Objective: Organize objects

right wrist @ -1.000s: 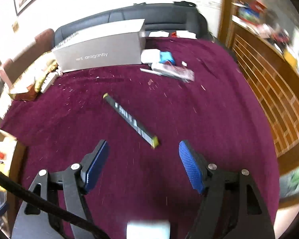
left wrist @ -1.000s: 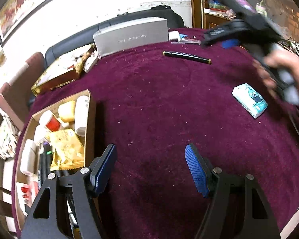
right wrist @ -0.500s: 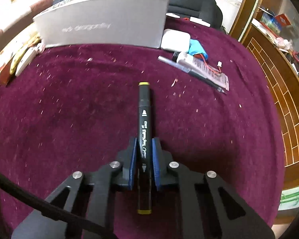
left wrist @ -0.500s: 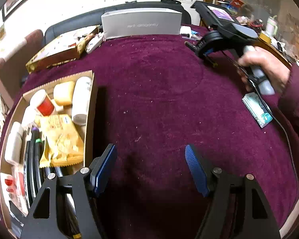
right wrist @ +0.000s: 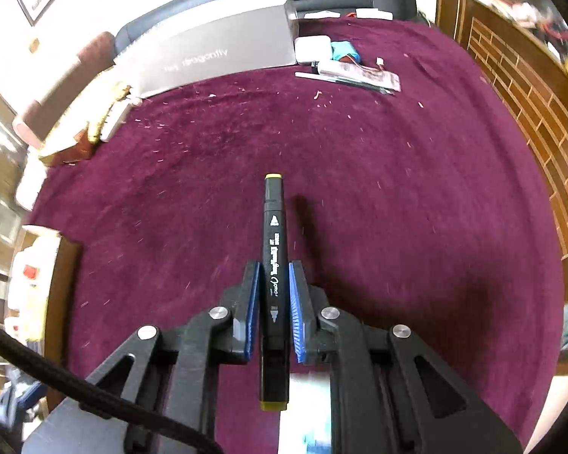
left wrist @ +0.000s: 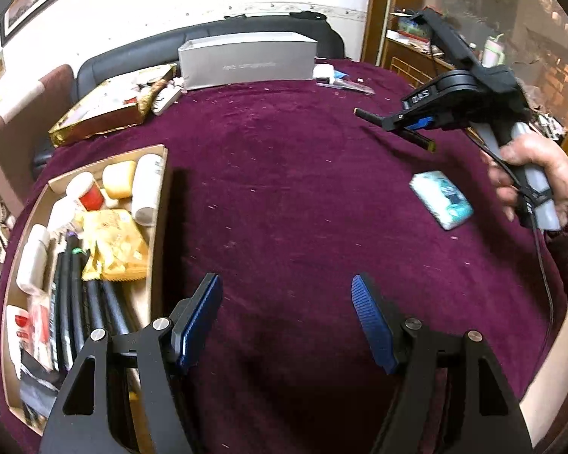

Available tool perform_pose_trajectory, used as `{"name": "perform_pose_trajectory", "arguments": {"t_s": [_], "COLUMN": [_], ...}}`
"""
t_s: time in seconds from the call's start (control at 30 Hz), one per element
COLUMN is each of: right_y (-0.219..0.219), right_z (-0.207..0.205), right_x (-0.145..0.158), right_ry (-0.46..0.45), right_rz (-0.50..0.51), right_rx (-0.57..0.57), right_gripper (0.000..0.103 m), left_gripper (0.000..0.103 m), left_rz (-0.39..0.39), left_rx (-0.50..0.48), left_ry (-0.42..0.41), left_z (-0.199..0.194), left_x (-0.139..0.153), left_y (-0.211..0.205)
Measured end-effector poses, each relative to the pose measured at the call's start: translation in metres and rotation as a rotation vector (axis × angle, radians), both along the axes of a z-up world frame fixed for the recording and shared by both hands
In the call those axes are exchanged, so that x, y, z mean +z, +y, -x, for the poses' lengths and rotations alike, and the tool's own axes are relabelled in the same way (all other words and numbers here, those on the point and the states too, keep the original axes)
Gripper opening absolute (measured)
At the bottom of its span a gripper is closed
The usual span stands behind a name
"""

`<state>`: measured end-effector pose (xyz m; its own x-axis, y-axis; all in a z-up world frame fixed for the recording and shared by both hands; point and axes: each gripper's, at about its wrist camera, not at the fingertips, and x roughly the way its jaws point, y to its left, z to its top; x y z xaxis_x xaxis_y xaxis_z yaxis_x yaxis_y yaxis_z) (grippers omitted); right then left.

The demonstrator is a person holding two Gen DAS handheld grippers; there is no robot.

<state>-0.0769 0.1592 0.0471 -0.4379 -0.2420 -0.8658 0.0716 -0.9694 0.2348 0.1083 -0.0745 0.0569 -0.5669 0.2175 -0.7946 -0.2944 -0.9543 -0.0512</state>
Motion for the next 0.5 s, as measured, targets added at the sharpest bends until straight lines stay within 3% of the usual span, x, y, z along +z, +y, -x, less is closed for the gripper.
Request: {"name": "perform_pose_trajectory", "arguments": {"t_s": [0.1, 0.33, 0.4, 0.43, 0.5], "right_y": [-0.009, -0.068, -0.069, -0.064, -0.045], "right_z": [-0.022, -0.075, -0.084, -0.087, -0.091], "right_x": [0.0, -0.034, -0.032, -0.026, -0.012], "right_ry": [-0.019, -0.105, -0.078, -0.057, -0.007], "right_rz": [0.033, 0.049, 0.06, 0.078, 0.117], "right_rx": [0.038, 0.186, 0.179, 0.171, 0.13], "right_gripper": [0.012, 0.012, 0.013, 0.016, 0.038], "left_gripper": [0.065, 0.065, 0.065, 0.065, 0.065], "left_rz": [-0.012, -0.008, -0.025, -0.037, -0.054], "left_rx": [0.008, 0.072, 0.086, 0.089, 0.088], "left_ry": [-0.011, -0.02, -0.033, -0.039, -0.045], "left_z": [-0.005, -0.011, -0.011, -0.011, -0.01], "left_x": [0.0, -0.005, -0.006, -0.007, -0.008], "left_y": [0.002, -0.013, -0.019, -0.021, -0.023]}}
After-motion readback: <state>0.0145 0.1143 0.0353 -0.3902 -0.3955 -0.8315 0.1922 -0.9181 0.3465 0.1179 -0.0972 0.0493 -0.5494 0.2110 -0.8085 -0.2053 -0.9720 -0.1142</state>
